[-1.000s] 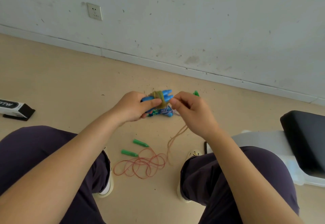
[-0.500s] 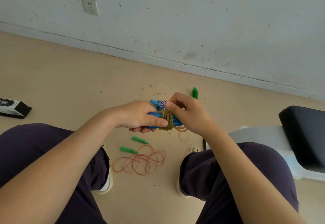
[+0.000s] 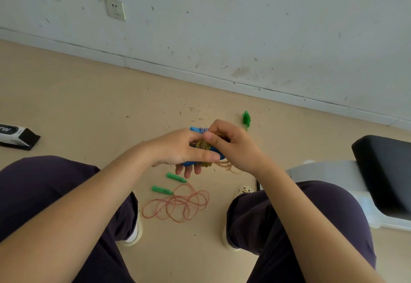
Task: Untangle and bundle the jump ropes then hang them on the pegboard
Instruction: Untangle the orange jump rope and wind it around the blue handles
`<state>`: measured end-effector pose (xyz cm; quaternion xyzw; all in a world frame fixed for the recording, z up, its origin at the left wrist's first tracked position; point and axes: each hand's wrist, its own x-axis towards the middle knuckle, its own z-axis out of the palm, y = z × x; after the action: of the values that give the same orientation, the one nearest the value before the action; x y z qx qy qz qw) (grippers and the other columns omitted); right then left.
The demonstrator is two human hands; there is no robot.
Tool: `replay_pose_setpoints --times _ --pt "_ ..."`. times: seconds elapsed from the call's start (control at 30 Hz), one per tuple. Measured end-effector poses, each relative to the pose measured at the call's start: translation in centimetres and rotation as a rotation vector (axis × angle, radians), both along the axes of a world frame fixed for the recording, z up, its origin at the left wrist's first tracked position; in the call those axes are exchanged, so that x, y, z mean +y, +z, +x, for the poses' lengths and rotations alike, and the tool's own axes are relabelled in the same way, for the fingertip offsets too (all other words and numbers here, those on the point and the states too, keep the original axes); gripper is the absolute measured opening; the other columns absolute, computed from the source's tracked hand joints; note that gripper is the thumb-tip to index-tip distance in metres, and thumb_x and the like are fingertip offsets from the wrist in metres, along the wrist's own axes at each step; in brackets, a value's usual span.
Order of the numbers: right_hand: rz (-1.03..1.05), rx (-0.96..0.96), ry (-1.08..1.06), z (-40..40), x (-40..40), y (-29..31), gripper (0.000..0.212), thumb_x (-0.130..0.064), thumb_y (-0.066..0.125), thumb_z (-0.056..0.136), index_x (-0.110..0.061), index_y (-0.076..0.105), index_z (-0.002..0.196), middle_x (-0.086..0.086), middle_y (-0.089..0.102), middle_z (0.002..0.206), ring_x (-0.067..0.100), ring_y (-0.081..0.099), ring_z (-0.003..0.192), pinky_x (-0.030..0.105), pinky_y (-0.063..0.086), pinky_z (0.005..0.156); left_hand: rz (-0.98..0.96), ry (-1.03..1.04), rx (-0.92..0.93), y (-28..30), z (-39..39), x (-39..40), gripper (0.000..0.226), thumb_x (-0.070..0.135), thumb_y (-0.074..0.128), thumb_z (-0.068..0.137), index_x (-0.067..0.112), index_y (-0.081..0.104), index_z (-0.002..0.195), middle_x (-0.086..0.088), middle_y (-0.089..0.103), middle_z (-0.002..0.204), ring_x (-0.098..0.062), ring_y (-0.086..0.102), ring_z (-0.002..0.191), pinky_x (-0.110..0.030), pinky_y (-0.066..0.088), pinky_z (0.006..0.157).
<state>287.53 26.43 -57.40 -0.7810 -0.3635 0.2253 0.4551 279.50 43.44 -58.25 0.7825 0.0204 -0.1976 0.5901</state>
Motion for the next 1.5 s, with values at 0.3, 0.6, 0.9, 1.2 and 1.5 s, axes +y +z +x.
replay_pose_setpoints --times 0.3,0.6,0.9,1.2,1.5 --pt "0.020 0.109 0.009 0.5 -0.6 0.5 0.031 -0.031 0.070 0.090 -0.011 0.050 0.078 0.000 0.044 0.063 0.013 0.039 0.056 0.026 0.033 0.051 0.009 0.005 -0.082 -0.4 -0.2 -0.1 0.054 0.054 0.086 0.061 0.045 0.065 0.110 0.010 0.071 0.080 -0.012 0.067 0.063 -0.024 0.047 0.045" --pt "0.088 0.459 -0.075 0.8 -0.6 1.0 0.075 -0.072 0.020 0.094 -0.010 0.063 0.091 0.007 0.053 0.067 0.018 0.047 0.056 0.032 0.036 0.055 -0.250 0.233 -0.117 -0.5 0.2 0.1 0.070 0.043 0.085 0.067 0.042 0.057 0.131 -0.006 0.071 0.094 -0.022 0.066 0.066 -0.034 0.055 0.053" --pt "0.045 0.485 -0.093 0.9 -0.4 0.0 0.058 -0.066 0.038 0.088 -0.012 0.057 0.101 0.001 0.051 0.063 0.012 0.035 0.048 0.024 0.029 0.047 -0.547 0.525 -0.131 0.7 0.5 1.3 0.056 0.036 0.076 0.074 0.012 0.057 0.121 -0.008 0.072 0.094 -0.018 0.067 0.066 -0.031 0.056 0.052" --pt "-0.066 0.005 -0.052 0.0 0.0 0.2 0.011 -0.022 0.062 0.096 -0.018 0.068 0.088 -0.020 0.049 0.052 0.000 0.040 0.048 0.010 0.031 0.051 -0.113 0.705 -0.179 -0.7 0.9 2.1 0.040 0.028 0.084 0.079 0.026 0.062 0.112 -0.003 0.071 0.090 -0.017 0.069 0.062 -0.030 0.053 0.047" --pt "0.083 -0.192 -0.086 0.2 -0.7 2.4 0.012 -0.013 0.063 0.095 -0.009 0.068 0.085 0.005 0.062 0.075 0.003 0.048 0.064 0.016 0.040 0.062 0.015 0.101 0.055 -0.9 0.5 1.1 0.030 0.019 0.082 0.081 0.020 0.066 0.107 0.000 0.070 0.078 -0.023 0.064 0.055 -0.031 0.054 0.053"
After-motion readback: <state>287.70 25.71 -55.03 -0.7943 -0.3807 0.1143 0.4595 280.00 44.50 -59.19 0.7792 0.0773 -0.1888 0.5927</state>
